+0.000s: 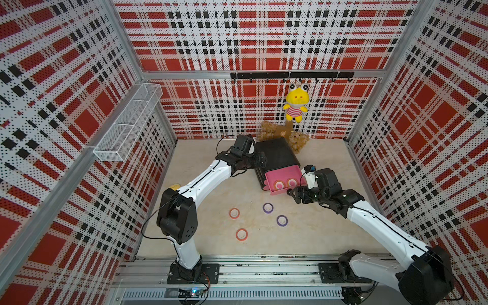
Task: Place the transparent tape into the drawer according to color
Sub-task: Place the tape in the drawer, then close the drawer in the storage box.
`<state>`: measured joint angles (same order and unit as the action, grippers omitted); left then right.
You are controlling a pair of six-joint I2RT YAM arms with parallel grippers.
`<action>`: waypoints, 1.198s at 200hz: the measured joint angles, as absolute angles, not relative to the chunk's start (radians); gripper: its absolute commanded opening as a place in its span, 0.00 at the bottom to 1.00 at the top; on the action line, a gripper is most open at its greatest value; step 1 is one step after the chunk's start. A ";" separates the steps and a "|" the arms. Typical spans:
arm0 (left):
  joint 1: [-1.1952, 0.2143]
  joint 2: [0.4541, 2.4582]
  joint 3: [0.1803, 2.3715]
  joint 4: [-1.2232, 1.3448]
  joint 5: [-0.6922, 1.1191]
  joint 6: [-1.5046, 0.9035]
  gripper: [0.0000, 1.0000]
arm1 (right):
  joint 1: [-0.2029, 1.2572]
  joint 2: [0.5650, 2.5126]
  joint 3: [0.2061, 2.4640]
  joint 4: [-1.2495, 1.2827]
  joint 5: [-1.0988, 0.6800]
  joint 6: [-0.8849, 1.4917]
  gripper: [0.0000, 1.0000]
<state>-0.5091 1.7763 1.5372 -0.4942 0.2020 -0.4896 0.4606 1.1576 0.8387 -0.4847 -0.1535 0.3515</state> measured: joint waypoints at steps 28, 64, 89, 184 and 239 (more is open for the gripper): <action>-0.507 1.788 1.537 -0.484 0.211 -0.490 0.71 | 0.471 1.191 0.829 -0.456 -0.147 0.352 0.70; -0.504 1.799 1.536 -0.479 0.218 -0.490 0.70 | 0.496 1.214 0.829 -0.411 -0.143 0.355 0.60; -0.500 1.801 1.528 -0.479 0.227 -0.490 0.70 | 0.509 1.231 0.829 -0.388 -0.142 0.360 0.55; -0.489 1.808 1.526 -0.479 0.244 -0.486 0.70 | 0.517 1.255 0.808 -0.324 -0.132 0.385 0.44; -0.489 1.808 1.526 -0.479 0.258 -0.484 0.70 | 0.517 1.249 0.813 -0.324 -0.126 0.387 0.44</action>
